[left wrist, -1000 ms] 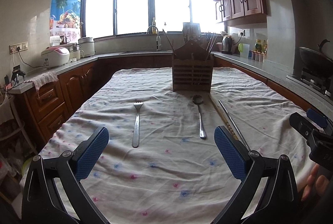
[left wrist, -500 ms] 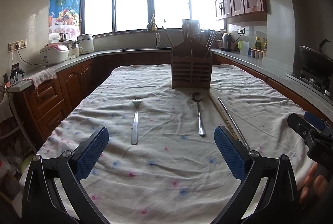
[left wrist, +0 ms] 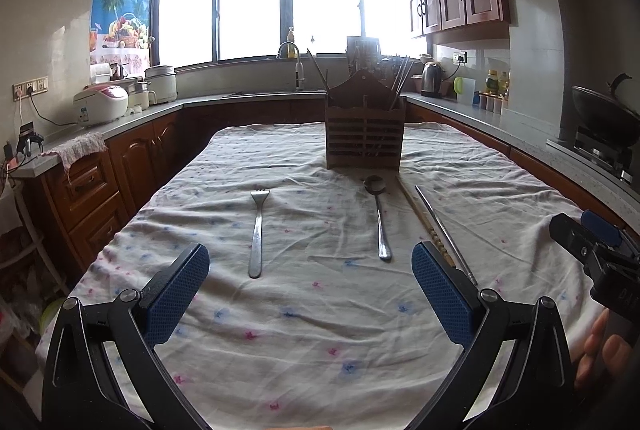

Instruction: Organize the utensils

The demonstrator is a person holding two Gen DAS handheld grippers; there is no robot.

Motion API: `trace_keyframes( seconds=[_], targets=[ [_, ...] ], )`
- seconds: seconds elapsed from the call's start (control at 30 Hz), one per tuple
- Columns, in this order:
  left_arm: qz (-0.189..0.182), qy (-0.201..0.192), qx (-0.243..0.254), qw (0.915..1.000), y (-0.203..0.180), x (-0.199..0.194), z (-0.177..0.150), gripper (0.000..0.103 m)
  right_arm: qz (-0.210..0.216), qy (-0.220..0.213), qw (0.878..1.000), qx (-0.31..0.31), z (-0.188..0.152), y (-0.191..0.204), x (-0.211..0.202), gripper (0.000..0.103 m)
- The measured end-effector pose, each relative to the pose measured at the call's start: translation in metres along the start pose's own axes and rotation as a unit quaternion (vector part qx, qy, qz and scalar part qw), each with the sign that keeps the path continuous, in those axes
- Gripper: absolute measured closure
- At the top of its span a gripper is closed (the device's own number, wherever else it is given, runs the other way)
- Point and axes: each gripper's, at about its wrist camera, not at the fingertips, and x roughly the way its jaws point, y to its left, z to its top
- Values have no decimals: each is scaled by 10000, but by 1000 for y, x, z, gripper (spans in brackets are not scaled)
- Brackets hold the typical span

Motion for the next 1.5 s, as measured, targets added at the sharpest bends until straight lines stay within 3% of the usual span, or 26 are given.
trace_keyframes(
  seconds=[1.5],
  targets=[
    [-125,-28,-14,9999,4,-1,5,0,131,-108,9999,-9,7,4,-4,0]
  ],
)
